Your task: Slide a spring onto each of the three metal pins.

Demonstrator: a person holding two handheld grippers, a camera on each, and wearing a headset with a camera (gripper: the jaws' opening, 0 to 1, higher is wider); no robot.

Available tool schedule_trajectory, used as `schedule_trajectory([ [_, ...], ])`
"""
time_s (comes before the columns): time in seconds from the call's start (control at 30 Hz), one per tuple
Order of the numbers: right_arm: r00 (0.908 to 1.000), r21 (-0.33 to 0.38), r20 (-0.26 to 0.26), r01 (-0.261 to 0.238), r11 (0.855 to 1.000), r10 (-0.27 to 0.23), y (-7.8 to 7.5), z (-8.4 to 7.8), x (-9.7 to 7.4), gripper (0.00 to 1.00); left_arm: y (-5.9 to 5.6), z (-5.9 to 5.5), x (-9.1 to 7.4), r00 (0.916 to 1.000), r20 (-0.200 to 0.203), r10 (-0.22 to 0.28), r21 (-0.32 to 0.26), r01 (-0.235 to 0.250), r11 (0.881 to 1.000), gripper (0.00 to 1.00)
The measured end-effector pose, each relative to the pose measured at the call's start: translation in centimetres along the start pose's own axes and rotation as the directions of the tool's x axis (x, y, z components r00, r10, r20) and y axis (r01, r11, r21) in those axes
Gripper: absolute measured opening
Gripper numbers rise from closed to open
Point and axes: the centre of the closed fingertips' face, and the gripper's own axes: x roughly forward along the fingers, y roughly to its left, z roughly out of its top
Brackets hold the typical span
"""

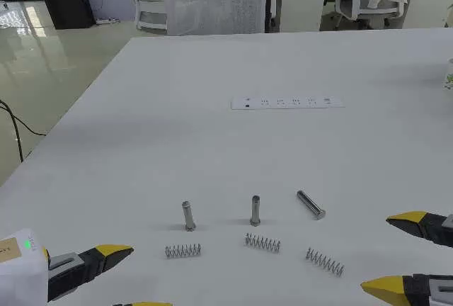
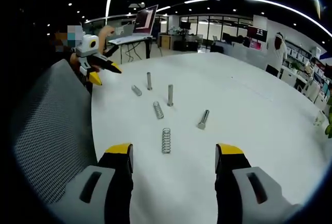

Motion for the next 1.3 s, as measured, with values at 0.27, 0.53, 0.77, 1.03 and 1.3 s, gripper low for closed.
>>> schedule_trajectory([
  [0.27,1.0,-0.001,-0.005,0.0,1.0,0.0,0.08,-0.11,0.08,0.62,0.04,-0.11,-0.04,1.0,0.003,0.004,-0.007,-0.004,1.0,0.55],
  [0.53,1.0,0.0,-0.008,-0.003,1.0,0.003,0.14,-0.16,0.17,0.62,-0.01,-0.21,-0.01,1.0,0.004,0.005,-0.013,-0.005,1.0,0.55],
  [0.77,1.0,0.002,-0.009,-0.004,1.0,0.004,0.18,-0.22,0.2,0.62,0.04,-0.23,-0.02,1.0,0.005,0.007,-0.016,-0.007,1.0,0.55],
  [1.03,0.9999,0.002,-0.01,-0.004,1.0,0.004,0.16,-0.19,0.2,0.62,0.09,-0.19,0.01,0.9999,0.006,0.008,-0.017,-0.008,1.0,0.55],
  [1.3,0.9999,0.001,-0.011,-0.005,1.0,0.005,0.1,-0.16,0.3,0.62,0.16,-0.19,-0.06,0.9999,0.006,0.011,-0.017,-0.011,1.0,0.55],
])
